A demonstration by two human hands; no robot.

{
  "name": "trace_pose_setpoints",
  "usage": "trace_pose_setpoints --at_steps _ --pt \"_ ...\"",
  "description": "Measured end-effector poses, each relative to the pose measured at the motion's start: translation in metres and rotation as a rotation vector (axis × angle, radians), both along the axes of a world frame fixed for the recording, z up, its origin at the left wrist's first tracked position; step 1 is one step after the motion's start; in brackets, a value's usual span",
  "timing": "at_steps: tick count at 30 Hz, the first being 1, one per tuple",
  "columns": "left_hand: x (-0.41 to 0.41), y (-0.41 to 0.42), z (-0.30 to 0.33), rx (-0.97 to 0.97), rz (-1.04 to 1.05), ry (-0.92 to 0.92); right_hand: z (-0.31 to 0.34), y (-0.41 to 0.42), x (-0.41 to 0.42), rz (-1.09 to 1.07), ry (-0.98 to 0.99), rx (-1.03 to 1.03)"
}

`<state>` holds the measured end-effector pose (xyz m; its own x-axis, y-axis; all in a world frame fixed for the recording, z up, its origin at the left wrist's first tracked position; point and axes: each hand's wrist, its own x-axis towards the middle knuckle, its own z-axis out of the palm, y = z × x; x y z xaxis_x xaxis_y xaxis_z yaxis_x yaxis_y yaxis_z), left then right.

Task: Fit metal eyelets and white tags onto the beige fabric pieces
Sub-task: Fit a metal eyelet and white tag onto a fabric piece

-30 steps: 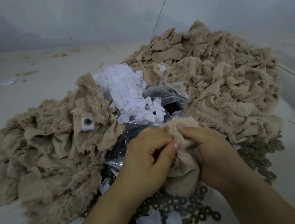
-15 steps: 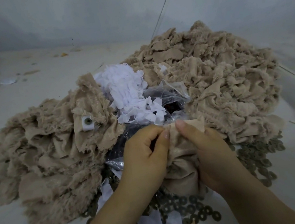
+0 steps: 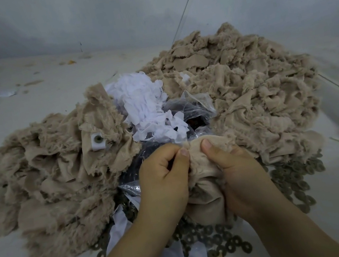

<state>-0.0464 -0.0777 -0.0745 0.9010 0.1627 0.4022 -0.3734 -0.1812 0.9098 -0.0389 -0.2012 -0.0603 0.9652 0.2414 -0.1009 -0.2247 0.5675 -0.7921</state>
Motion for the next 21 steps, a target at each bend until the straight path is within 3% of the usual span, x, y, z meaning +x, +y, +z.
trace_pose_setpoints --at_steps 8,15,21 --pt "0.002 0.002 0.005 0.019 0.058 -0.025 -0.008 0.002 0.001 -0.041 -0.109 -0.073" --pt "0.001 0.003 0.009 -0.201 0.03 0.054 -0.012 -0.001 0.003 -0.115 -0.174 -0.17" --pt "0.002 0.002 0.007 -0.087 0.01 0.051 -0.015 0.0 0.004 -0.126 -0.176 -0.209"
